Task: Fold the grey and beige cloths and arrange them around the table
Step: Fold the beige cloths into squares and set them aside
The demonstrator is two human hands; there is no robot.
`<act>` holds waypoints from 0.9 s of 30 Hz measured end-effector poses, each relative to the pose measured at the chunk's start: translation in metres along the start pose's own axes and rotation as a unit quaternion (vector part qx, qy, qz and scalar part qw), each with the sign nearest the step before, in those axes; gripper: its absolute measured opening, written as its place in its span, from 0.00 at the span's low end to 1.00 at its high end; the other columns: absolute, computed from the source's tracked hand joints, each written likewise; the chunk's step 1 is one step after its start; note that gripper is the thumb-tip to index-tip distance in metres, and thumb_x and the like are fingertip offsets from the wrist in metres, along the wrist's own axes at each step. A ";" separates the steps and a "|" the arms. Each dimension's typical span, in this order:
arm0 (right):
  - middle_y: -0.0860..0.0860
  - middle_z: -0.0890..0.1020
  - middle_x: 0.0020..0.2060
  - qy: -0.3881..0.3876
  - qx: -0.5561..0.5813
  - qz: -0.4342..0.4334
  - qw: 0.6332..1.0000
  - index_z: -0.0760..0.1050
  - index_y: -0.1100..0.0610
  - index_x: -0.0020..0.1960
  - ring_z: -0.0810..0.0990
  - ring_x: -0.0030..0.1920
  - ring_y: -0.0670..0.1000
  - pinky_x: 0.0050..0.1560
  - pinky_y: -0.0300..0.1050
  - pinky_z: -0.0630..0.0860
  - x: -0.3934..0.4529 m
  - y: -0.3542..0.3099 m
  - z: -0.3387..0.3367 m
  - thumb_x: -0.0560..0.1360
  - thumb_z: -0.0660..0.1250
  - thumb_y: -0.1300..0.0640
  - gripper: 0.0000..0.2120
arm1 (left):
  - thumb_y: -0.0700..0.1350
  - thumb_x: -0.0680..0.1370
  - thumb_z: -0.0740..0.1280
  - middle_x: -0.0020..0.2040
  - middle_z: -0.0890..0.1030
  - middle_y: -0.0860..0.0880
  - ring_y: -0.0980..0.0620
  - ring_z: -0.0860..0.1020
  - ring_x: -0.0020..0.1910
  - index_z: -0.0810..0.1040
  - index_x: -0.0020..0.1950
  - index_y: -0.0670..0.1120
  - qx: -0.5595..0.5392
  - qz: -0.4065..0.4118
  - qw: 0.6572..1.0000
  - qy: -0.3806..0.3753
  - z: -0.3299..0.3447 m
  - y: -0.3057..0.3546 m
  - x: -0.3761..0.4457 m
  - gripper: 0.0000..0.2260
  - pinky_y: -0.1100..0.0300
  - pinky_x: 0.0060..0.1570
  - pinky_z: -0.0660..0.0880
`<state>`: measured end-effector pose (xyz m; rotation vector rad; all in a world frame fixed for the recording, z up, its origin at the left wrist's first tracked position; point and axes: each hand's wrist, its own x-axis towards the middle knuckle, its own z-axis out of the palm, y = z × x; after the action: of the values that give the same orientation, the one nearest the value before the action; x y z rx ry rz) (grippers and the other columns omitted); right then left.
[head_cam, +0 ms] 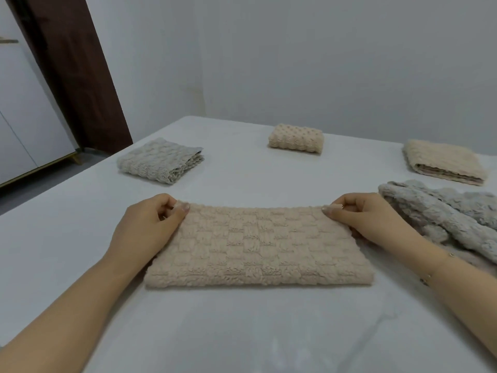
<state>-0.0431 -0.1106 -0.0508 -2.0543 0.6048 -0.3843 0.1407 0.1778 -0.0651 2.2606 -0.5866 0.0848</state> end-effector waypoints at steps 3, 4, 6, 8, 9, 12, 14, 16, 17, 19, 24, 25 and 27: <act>0.47 0.74 0.19 0.014 -0.053 -0.022 0.998 0.77 0.60 0.40 0.70 0.21 0.44 0.28 0.37 0.69 0.003 0.002 0.002 0.75 0.68 0.50 0.13 | 0.55 0.77 0.64 0.37 0.80 0.55 0.54 0.78 0.38 0.77 0.39 0.53 0.015 0.002 1.000 0.008 0.002 0.000 0.001 0.10 0.53 0.41 0.74; 0.47 0.75 0.20 0.015 -0.079 -0.024 0.996 0.76 0.59 0.41 0.70 0.22 0.44 0.29 0.40 0.68 0.004 0.003 0.002 0.75 0.67 0.48 0.14 | 0.55 0.77 0.64 0.37 0.80 0.55 0.55 0.78 0.38 0.76 0.39 0.53 0.020 0.004 1.000 0.011 0.003 -0.001 0.001 0.09 0.53 0.41 0.74; 0.49 0.77 0.22 0.018 -0.131 -0.030 0.991 0.74 0.57 0.41 0.71 0.23 0.45 0.30 0.42 0.67 0.007 0.005 0.003 0.76 0.64 0.46 0.14 | 0.55 0.77 0.64 0.37 0.80 0.55 0.55 0.78 0.38 0.75 0.39 0.53 0.030 0.006 0.999 0.015 0.004 -0.001 0.000 0.09 0.52 0.41 0.75; 0.52 0.78 0.24 0.032 -0.187 -0.045 0.981 0.72 0.55 0.42 0.71 0.25 0.48 0.31 0.44 0.66 0.007 0.006 0.006 0.77 0.63 0.45 0.14 | 0.55 0.77 0.64 0.37 0.79 0.55 0.55 0.77 0.38 0.75 0.39 0.53 0.039 0.008 0.999 0.017 0.005 -0.001 0.000 0.09 0.52 0.41 0.74; 0.51 0.77 0.24 0.043 -0.214 -0.054 0.974 0.72 0.54 0.42 0.71 0.26 0.48 0.31 0.44 0.65 0.007 0.006 0.008 0.77 0.62 0.44 0.14 | 0.54 0.77 0.64 0.38 0.79 0.56 0.55 0.77 0.38 0.74 0.39 0.53 0.043 0.010 0.999 0.019 0.005 0.000 -0.001 0.09 0.53 0.41 0.74; 0.48 0.78 0.27 0.065 -0.263 -0.055 0.961 0.71 0.53 0.42 0.75 0.30 0.49 0.30 0.44 0.66 0.006 0.006 0.012 0.77 0.61 0.42 0.15 | 0.54 0.77 0.64 0.38 0.78 0.56 0.56 0.76 0.37 0.74 0.41 0.53 0.064 0.018 0.997 0.028 0.006 0.002 -0.004 0.07 0.55 0.39 0.73; 0.48 0.79 0.30 0.076 -0.276 -0.044 0.957 0.70 0.53 0.43 0.77 0.33 0.51 0.31 0.45 0.68 0.005 0.004 0.012 0.76 0.61 0.41 0.16 | 0.53 0.77 0.65 0.40 0.78 0.55 0.56 0.76 0.37 0.75 0.44 0.53 0.068 0.020 0.997 0.027 0.006 0.002 -0.005 0.05 0.56 0.38 0.72; 0.48 0.78 0.33 0.097 -0.321 -0.059 0.940 0.69 0.54 0.48 0.77 0.35 0.53 0.33 0.46 0.71 -0.002 0.000 0.010 0.77 0.60 0.40 0.16 | 0.53 0.77 0.65 0.47 0.78 0.53 0.55 0.76 0.40 0.75 0.52 0.52 0.075 0.026 0.996 0.027 0.003 0.005 -0.007 0.07 0.55 0.40 0.72; 0.48 0.79 0.37 0.117 -0.350 -0.080 0.926 0.69 0.54 0.52 0.77 0.38 0.52 0.34 0.46 0.71 -0.008 -0.004 0.009 0.77 0.59 0.41 0.16 | 0.52 0.77 0.65 0.52 0.78 0.52 0.53 0.77 0.45 0.73 0.57 0.51 0.095 0.042 0.994 0.032 0.000 0.009 -0.010 0.11 0.54 0.43 0.72; 0.48 0.78 0.50 0.159 -0.376 -0.156 0.899 0.70 0.54 0.60 0.76 0.50 0.50 0.41 0.45 0.72 -0.020 -0.015 0.010 0.79 0.58 0.43 0.17 | 0.50 0.79 0.62 0.61 0.75 0.48 0.48 0.74 0.57 0.71 0.65 0.48 0.154 0.108 0.980 0.063 -0.004 0.024 -0.018 0.16 0.51 0.53 0.71; 0.48 0.60 0.76 -0.025 -0.333 -0.254 0.908 0.59 0.54 0.76 0.55 0.75 0.46 0.70 0.36 0.48 -0.036 -0.036 0.042 0.77 0.46 0.37 0.33 | 0.57 0.78 0.46 0.64 0.75 0.52 0.49 0.72 0.62 0.72 0.66 0.52 0.216 0.214 0.951 -0.052 0.020 0.079 -0.047 0.24 0.52 0.59 0.69; 0.48 0.55 0.77 -0.064 -0.344 -0.249 0.903 0.55 0.54 0.77 0.51 0.76 0.45 0.72 0.37 0.44 -0.036 -0.033 0.050 0.76 0.43 0.36 0.35 | 0.57 0.77 0.43 0.65 0.74 0.53 0.50 0.71 0.63 0.72 0.66 0.52 0.228 0.223 0.944 -0.079 0.030 0.079 -0.050 0.26 0.53 0.61 0.68; 0.46 0.49 0.77 -0.113 -0.356 -0.224 0.900 0.49 0.53 0.78 0.44 0.76 0.43 0.74 0.38 0.39 -0.034 -0.022 0.059 0.78 0.44 0.37 0.33 | 0.55 0.77 0.44 0.67 0.73 0.53 0.52 0.71 0.65 0.72 0.67 0.51 0.227 0.207 0.948 -0.082 0.042 0.070 -0.048 0.25 0.55 0.63 0.67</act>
<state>-0.0364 -0.0409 -0.0640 -2.9063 0.1094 -0.1853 0.0622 0.1249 -0.0582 2.5590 -1.2346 0.2646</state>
